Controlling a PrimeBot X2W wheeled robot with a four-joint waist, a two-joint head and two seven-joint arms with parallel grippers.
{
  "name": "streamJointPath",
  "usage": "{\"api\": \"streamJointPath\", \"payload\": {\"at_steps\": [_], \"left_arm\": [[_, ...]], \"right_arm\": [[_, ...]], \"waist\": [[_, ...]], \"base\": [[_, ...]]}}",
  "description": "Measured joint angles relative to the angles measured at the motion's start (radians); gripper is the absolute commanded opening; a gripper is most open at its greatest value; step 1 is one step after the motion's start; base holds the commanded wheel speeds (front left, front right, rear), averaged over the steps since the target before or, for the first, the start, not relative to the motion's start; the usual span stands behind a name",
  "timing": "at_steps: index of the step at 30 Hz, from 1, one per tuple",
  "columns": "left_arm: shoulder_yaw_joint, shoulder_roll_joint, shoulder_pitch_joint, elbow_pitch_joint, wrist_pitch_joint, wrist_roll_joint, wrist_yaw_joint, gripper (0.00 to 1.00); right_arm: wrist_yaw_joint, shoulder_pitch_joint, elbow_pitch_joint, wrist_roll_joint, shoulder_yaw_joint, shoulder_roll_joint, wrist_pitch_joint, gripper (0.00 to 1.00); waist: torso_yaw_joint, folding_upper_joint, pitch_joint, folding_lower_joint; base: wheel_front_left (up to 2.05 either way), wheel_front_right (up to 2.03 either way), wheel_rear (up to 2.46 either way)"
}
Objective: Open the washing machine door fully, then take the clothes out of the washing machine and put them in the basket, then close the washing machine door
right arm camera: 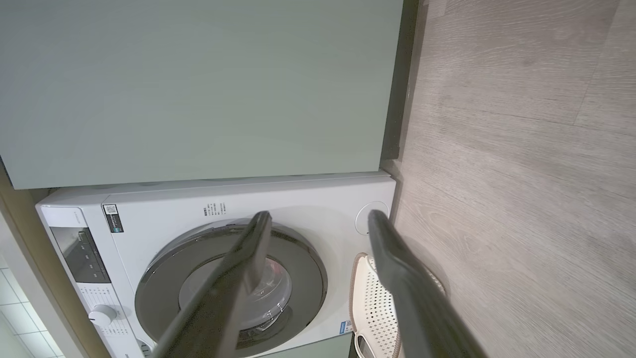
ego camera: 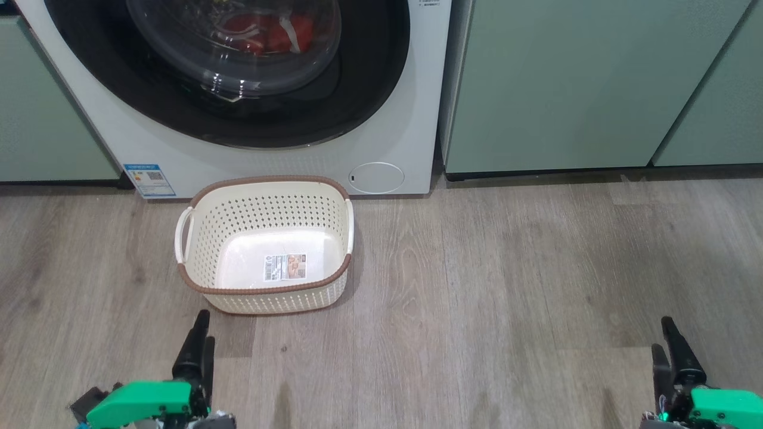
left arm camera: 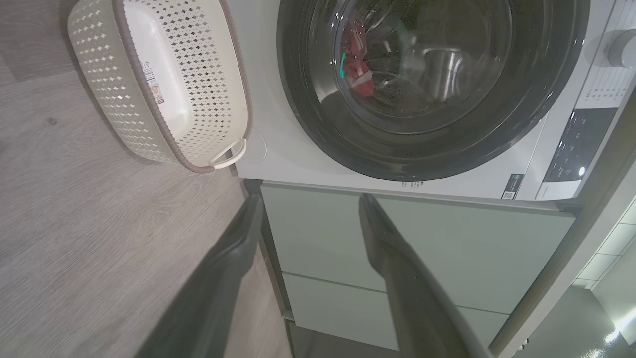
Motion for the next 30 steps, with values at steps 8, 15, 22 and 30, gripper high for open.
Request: {"api": "streamJointPath", "payload": {"at_steps": [8, 15, 22, 30], "left_arm": [[0.001, 0.0, -0.005, -0.019, -0.018, 0.082, 0.0, 1.0], [0.001, 0.0, -0.01, -0.041, -0.037, 0.184, 0.0, 1.0], [-0.012, 0.0, -0.011, -0.067, -0.062, 0.319, 0.008, 1.0], [-0.032, 0.0, -0.012, -0.085, -0.084, 0.44, 0.039, 1.0]], "right_arm": [[0.0, -0.001, -0.022, -0.049, 0.003, 0.0, -0.019, 1.0], [0.0, -0.008, -0.052, -0.162, 0.006, 0.0, -0.038, 1.0], [0.0, -0.02, -0.09, -0.326, 0.024, 0.0, -0.06, 1.0], [0.0, -0.02, -0.118, -0.488, 0.046, 0.0, -0.084, 1.0]], "waist": [[0.0, 0.0, 0.001, 0.0], [0.001, 0.0, 0.003, 0.0], [0.003, 0.0, 0.004, 0.0], [0.004, 0.0, 0.006, 0.0]], "base": [[0.0, 0.0, 0.0], [0.0, 0.0, 0.0], [0.0, 0.0, 0.0], [0.0, 0.0, 0.0]]}}
